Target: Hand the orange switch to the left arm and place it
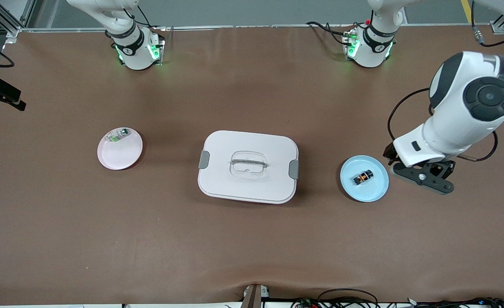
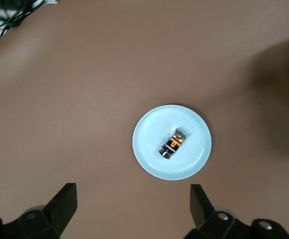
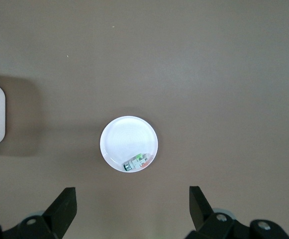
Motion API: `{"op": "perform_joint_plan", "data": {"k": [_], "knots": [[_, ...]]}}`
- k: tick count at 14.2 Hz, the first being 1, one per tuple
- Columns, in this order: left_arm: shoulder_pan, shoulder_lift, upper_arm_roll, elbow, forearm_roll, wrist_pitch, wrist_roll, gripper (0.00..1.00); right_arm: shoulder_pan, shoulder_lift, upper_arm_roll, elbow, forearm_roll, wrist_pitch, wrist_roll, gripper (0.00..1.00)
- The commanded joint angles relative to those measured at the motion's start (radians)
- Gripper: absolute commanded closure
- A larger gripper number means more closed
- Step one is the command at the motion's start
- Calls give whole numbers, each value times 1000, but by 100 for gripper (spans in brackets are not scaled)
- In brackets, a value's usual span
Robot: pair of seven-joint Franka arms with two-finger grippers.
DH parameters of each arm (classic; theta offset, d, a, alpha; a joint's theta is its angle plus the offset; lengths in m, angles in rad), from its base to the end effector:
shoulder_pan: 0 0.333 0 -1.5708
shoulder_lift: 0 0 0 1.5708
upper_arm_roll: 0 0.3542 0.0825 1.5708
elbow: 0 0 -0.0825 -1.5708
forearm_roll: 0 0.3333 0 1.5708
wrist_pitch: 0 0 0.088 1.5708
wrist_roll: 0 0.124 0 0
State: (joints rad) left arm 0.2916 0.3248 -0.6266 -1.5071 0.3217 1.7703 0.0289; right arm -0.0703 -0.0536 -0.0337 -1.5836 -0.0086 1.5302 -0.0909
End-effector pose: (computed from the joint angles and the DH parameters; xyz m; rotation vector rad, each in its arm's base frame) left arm 0.5979 -0.1152 0.5378 -2.9551 0.6032 -0.0313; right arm 0.4783 -0.0516 0.6631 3.1348 -0.0210 -0.0008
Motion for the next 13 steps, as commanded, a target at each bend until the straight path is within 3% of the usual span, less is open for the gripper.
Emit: {"op": "perform_joint_plan", "data": {"k": [1,3,7,10,13], "knots": [[12,-62,4,-2,-74,-41,-156,0,-11,0,12,14,-4,-19,13,0],[15,-107,16,-4,-93,-49,-256,0,-10,-6,14,4,-4,-16,14,0],[-119,-202,226,-10,-111,-83,-215,0,-10,-92,15,-125,-4,50,40,0],[-239,-269,365,-18,-203,-176,-210,0,-11,-129,14,-173,-4,67,40,0],[-270,-326,400,-28,-256,-228,-210,0,-8,-127,15,-167,-4,59,40,0]]}}
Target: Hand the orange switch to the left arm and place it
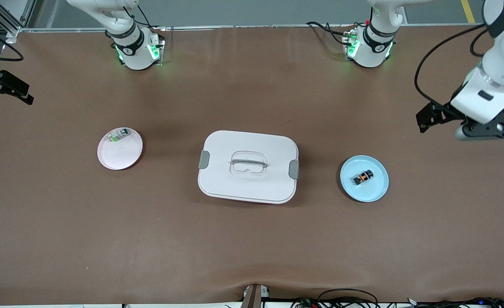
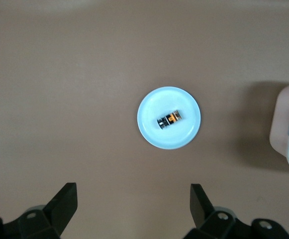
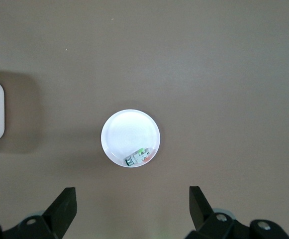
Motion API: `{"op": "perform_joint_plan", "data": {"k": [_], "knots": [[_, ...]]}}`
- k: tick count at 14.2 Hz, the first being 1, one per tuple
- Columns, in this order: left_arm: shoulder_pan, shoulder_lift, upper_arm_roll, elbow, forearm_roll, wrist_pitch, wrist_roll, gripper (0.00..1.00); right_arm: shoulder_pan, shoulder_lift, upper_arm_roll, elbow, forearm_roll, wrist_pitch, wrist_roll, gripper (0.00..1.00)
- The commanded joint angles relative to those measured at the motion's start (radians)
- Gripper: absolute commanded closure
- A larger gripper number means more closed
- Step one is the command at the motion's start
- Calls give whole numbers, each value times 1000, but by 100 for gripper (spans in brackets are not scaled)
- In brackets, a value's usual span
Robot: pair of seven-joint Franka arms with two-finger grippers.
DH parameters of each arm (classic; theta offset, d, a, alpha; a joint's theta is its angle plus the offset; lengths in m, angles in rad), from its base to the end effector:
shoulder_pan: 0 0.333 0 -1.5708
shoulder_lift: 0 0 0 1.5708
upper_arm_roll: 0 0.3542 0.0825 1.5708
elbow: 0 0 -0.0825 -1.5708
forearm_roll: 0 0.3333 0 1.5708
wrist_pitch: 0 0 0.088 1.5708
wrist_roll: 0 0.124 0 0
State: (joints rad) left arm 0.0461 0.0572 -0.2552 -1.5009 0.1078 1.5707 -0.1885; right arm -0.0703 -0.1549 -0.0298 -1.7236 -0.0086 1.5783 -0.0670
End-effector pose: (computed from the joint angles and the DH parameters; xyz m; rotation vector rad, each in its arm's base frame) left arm 0.5161 -0.0910 0.6472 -3.0524 0.0295 -0.0497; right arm 0.4467 -0.0473 0.6557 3.1364 -0.0513 0.0144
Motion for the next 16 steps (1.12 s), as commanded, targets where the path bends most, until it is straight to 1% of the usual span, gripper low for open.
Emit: {"op": "perform_joint_plan", "data": {"k": [1,2,4,5,7,16], "knots": [[-29,-83,36,-42,-51,-46,9,0,-3,-22,14,-19,-5,11,16,0],[-37,-98,48,-54,-56,-55,9,0,4,-22,14,-10,-5,11,16,0],[-80,-140,109,-84,-80,-57,15,0,6,-18,13,1,-5,6,16,0],[-87,-152,126,-90,-92,-57,26,0,4,-17,13,4,-4,6,19,0],[-88,-163,131,-91,-94,-86,41,0,3,-15,10,16,-4,5,18,0],[-69,-131,131,-79,-92,-92,50,0,3,-15,10,19,-4,5,18,0]]}}
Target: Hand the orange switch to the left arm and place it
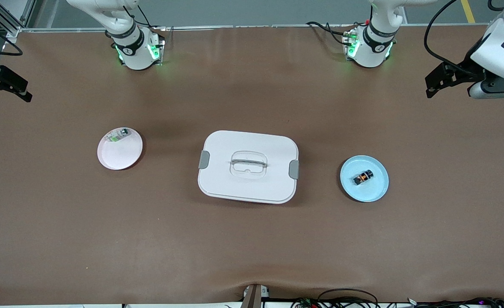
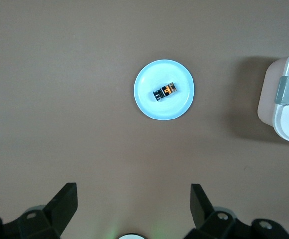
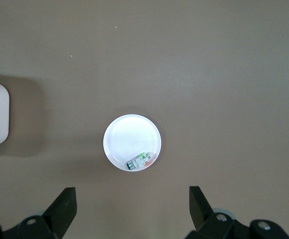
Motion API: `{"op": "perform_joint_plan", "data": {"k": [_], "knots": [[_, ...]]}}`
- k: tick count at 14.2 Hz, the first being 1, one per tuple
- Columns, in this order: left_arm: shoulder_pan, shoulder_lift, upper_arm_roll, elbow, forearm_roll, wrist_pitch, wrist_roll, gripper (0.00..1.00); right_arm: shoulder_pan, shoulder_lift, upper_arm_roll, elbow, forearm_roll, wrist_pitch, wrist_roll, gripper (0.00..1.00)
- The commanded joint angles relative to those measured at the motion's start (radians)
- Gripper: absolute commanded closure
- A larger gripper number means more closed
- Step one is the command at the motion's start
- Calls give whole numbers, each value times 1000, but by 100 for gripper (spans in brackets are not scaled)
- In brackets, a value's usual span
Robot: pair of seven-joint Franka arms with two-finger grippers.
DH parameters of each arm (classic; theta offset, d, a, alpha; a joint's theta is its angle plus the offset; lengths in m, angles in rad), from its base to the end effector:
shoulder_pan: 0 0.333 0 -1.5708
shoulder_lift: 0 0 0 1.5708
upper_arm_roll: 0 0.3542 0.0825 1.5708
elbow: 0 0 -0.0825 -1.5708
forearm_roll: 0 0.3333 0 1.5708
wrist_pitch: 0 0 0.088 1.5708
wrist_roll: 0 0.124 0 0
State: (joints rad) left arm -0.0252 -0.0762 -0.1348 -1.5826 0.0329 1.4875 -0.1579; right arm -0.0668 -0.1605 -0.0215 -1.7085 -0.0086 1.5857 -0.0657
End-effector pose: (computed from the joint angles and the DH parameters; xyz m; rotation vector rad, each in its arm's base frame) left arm 0.4626 -0.0736 0.6704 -3.0959 -0.0012 0.0194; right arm 0.4469 -0.0416 0.6653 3.1328 -0.0351 0.0582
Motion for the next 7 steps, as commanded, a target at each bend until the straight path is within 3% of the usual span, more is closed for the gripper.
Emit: {"op": "perform_joint_plan", "data": {"k": [1,7], "knots": [[2,6,11,4,-13,-9,20,0,1,-10,2,4,-4,-3,17,0],[4,19,18,21,-17,-10,17,0,1,-8,2,4,-4,-16,17,0]]}}
